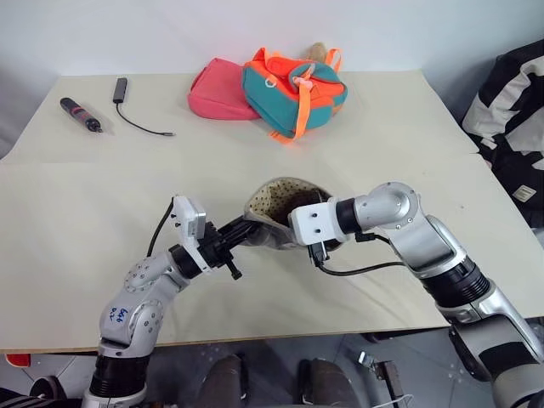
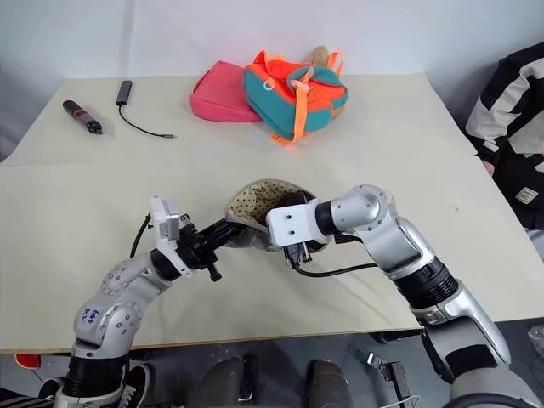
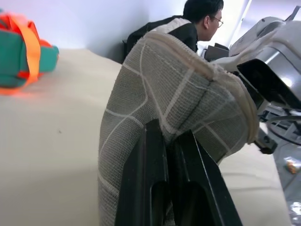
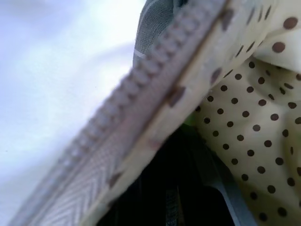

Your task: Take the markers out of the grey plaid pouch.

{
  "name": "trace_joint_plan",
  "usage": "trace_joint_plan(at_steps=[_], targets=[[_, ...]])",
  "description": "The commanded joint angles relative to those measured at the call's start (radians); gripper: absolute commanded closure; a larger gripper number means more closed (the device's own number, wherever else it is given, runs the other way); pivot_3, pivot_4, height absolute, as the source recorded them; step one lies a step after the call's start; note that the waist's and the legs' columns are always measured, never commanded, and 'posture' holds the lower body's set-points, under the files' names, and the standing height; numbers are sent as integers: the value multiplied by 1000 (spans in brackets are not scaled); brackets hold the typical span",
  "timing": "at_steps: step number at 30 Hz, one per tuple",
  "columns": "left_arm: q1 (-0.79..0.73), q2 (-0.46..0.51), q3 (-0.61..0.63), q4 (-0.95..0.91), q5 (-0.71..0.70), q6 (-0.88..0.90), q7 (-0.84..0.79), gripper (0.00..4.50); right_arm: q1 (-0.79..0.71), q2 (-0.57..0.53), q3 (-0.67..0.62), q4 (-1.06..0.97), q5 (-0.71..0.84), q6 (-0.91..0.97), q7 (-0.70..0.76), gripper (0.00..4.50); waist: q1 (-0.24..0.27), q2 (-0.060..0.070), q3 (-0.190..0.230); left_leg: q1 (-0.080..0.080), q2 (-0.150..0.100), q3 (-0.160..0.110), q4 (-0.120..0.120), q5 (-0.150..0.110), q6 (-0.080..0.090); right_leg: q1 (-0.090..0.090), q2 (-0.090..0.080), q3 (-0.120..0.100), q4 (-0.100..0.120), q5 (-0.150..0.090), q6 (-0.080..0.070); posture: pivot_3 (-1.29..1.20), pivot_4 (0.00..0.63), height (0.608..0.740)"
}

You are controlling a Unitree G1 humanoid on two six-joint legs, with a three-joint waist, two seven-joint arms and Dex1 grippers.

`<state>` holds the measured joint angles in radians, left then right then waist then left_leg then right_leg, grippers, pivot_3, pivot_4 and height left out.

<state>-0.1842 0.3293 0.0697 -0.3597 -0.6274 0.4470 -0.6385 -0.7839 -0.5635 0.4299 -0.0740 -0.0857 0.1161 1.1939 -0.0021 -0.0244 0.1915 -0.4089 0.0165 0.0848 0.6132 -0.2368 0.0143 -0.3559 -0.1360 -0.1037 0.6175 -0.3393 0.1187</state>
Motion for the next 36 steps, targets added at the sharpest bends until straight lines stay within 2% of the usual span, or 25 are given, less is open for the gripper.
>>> trace_joint_plan(at_steps=[1, 4, 9, 14, 19, 28, 33, 36], targets=[[-4, 1, 23, -36, -10, -17, 20, 4500, -34, 58, -2, -31, 51, -84, 5, 3897, -1, 0, 0, 0, 0, 0, 0, 0, 0, 0, 0, 0, 0, 0, 0, 0, 150, 740], [24, 38, 14, -29, 18, -27, -20, 4500, -52, 58, -42, 15, 58, -107, -4, 3897, -1, 0, 0, 0, 1, 0, 0, 0, 0, 0, 1, 0, 0, 0, 0, 0, 150, 740], [65, 79, 15, -19, -23, 13, -58, 4500, -63, 41, -55, 87, 24, -201, -28, 3897, -2, 0, 0, 0, 1, 0, 0, 0, 0, 0, 1, 0, -1, 0, 0, 0, 150, 740], [26, 45, 70, -3, -79, 28, -1, 4500, -65, 44, -60, 94, 37, -216, -24, 3897, 0, 0, 0, 0, 1, 0, 0, 0, -1, 0, 0, 1, 0, 0, 0, 0, 150, 740], [-15, -6, 107, -17, -183, 87, 63, 4500, -16, 45, -34, 16, 99, -152, 43, 3897, 0, 0, 0, 0, 1, 0, 0, 0, 0, 0, 0, 0, -1, 0, 0, 0, 150, 740], [-31, -27, 157, -29, -318, 182, 110, 4500, 17, 29, 2, -6, 48, -189, 61, 3897, -1, 0, 0, 0, 1, 0, 0, 0, 0, 1, 1, 1, -1, 0, 0, 0, 150, 740], [-47, -24, 169, -31, -328, 183, 129, 4500, 19, 36, 3, -10, 59, -191, 67, 3897, -1, 0, 0, 1, 2, 0, 0, 0, 0, 1, 1, 1, -1, 0, 0, 0, 150, 740], [-30, -5, 136, -41, -310, 194, 99, 4500, 13, 45, 3, -5, 60, -195, 68, 3897, -1, 0, 0, 1, 1, 0, 0, 0, 0, 1, 2, 1, -1, 0, 0, 0, 150, 740]])
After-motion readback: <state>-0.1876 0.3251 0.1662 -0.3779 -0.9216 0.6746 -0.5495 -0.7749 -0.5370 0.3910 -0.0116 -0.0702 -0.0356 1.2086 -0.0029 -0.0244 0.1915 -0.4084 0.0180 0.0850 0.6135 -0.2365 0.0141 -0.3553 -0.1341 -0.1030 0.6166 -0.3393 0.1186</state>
